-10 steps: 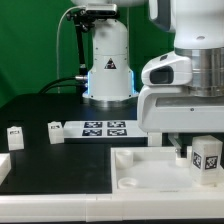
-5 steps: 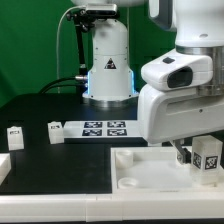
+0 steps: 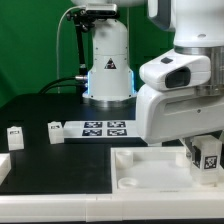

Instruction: Assemble one leg

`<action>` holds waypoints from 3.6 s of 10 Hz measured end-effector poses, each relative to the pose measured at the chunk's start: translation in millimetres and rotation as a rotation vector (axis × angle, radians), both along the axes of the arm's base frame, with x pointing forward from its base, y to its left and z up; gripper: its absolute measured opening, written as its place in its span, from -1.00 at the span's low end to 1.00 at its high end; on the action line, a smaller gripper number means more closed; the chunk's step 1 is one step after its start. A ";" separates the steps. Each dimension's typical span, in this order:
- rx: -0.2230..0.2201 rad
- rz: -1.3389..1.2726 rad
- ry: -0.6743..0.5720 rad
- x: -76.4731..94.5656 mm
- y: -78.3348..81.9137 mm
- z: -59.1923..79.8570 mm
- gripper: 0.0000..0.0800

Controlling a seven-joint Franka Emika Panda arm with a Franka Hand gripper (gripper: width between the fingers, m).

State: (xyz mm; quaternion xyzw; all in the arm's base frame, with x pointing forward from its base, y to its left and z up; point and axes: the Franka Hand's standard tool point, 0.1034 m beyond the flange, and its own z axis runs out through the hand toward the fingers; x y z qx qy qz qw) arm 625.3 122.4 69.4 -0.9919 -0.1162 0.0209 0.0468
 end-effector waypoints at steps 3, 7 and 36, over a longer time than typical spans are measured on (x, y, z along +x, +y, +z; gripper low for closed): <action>-0.003 -0.204 -0.001 2.8 -0.6 1.3 -0.26; -0.018 -0.714 0.035 4.2 -1.2 0.0 -0.26; 0.003 0.015 -0.026 1.6 0.6 -4.2 -0.27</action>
Offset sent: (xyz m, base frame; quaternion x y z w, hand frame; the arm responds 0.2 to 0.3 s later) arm -0.0016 -0.0078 0.0077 -0.0476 0.0601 0.3764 0.9233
